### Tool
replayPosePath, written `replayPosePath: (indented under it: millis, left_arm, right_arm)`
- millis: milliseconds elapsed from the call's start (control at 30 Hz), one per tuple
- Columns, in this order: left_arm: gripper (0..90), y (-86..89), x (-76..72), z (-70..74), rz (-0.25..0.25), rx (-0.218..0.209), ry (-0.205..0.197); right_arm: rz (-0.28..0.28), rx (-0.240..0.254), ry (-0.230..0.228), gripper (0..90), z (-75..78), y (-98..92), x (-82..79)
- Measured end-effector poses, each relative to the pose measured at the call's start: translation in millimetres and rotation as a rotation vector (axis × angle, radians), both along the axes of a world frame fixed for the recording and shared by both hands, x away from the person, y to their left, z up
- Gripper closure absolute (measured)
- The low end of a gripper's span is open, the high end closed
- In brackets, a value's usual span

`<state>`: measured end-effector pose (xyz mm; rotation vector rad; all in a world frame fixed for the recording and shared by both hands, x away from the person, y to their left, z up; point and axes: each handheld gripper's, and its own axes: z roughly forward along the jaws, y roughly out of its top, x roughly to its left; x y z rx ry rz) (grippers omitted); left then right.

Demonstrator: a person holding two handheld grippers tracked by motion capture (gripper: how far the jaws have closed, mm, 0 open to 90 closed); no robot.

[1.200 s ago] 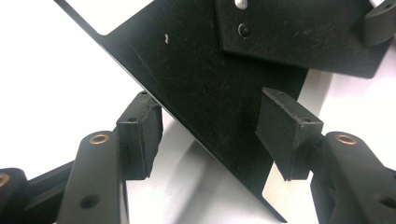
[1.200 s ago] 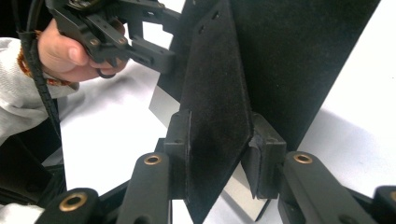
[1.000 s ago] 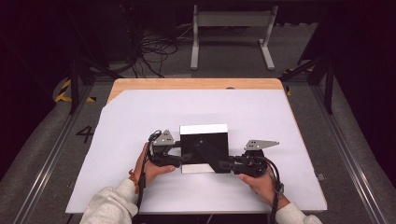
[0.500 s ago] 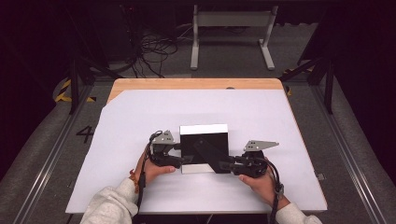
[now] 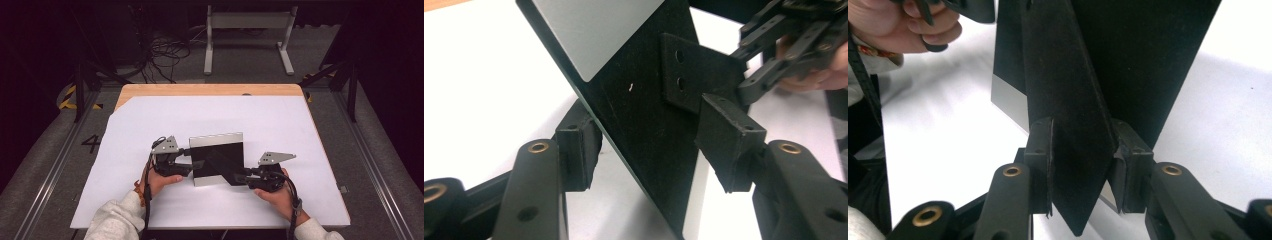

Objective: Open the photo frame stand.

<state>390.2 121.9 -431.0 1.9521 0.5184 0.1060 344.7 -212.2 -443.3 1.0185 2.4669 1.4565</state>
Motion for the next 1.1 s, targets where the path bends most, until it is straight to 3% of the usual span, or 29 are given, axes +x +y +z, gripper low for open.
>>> replayPosePath:
  millis: [100, 233, 400, 500, 533, 1100]
  left_arm:
    - [45.7, -0.2, -0.7, -1.2, -0.013, -0.013, 0.022]
    - [47.2, -7.3, -1.9, -7.8, -0.056, 0.018, 0.044]
    - [54.1, -17.1, -7.3, -10.2, -0.097, 0.076, 0.014]
    - [59.0, -23.4, -10.8, -11.5, -0.078, 0.133, -0.025]
    - [62.5, -23.5, -10.8, -12.1, -0.069, 0.138, -0.026]
    - [64.0, -25.4, -11.4, -7.2, 0.009, 0.169, -0.090]
  right_arm:
    - [-0.001, -0.010, -0.011, 66.2, -0.5, 0.5, -0.5]
    - [0.001, -0.017, -0.018, 66.4, -0.7, 1.0, -1.3]
    - [0.006, -0.037, -0.034, 67.3, -0.7, 1.8, -2.8]
    - [0.005, -0.042, -0.035, 67.6, -0.8, 2.2, -3.2]
    - [0.005, -0.042, -0.036, 67.6, -0.9, 2.2, -3.2]
    - [-0.010, -0.056, -0.057, 70.9, -0.6, 5.8, -4.5]
